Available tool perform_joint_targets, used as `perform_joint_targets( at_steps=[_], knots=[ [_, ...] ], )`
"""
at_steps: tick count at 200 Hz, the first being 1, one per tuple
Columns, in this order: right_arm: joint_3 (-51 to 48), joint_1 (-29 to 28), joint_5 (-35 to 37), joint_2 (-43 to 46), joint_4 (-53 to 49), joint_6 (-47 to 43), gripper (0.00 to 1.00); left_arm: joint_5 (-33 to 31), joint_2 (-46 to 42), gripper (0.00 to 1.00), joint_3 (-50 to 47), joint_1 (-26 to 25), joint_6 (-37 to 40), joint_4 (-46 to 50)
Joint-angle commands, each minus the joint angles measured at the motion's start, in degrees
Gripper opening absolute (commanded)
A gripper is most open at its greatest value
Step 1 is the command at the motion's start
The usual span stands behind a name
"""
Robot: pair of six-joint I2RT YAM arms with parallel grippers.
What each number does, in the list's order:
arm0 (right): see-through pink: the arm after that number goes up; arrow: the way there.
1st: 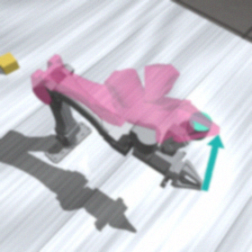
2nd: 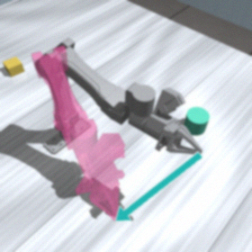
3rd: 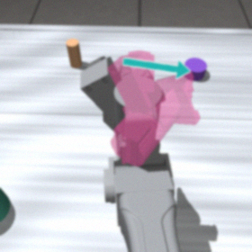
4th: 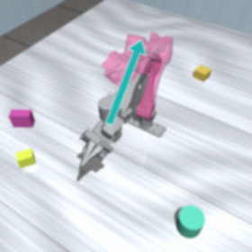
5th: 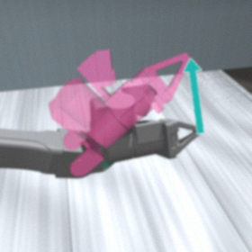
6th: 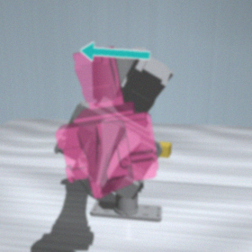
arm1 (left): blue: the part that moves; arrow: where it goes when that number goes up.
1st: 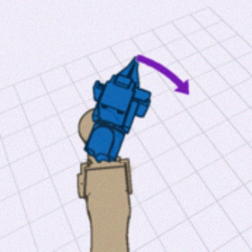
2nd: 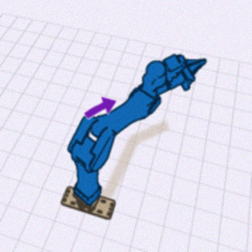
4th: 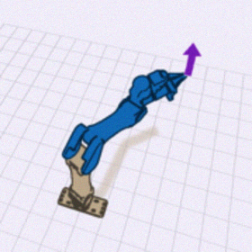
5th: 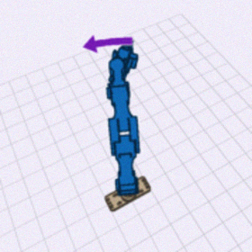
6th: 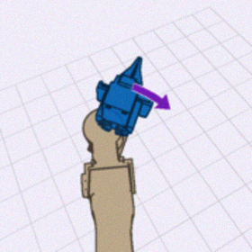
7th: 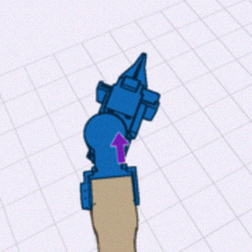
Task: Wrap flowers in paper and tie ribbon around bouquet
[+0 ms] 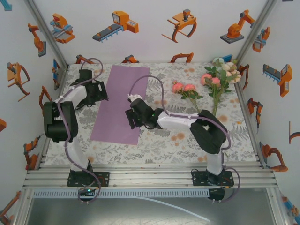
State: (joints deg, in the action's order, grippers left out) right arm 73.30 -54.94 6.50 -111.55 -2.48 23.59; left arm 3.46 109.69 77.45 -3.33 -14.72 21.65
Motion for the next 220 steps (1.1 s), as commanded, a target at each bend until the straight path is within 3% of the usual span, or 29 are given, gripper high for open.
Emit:
perform_joint_targets(
  at_steps=[1,73,127,181,220],
  knots=[
    [2.6,0.0,3.5,-2.4,1.2,-0.9,0.50,1.5,2.6,0.72,3.4,-0.1,2.9,-0.1],
    [1.7,0.0,3.9,-4.8,1.2,-1.8,0.35,2.5,10.8,0.56,13.4,0.0,4.0,5.8],
    [1.8,0.0,3.2,-5.6,0.8,-2.0,0.33,1.9,14.1,0.52,17.4,0.1,3.9,11.0],
    [1.8,0.0,3.0,-5.6,0.9,-1.8,0.32,2.9,14.8,0.42,18.4,0.1,4.2,11.8],
    [1.8,0.0,3.0,-6.0,0.9,-1.8,0.32,4.2,13.9,0.40,17.8,0.1,3.8,11.6]
  ],
)
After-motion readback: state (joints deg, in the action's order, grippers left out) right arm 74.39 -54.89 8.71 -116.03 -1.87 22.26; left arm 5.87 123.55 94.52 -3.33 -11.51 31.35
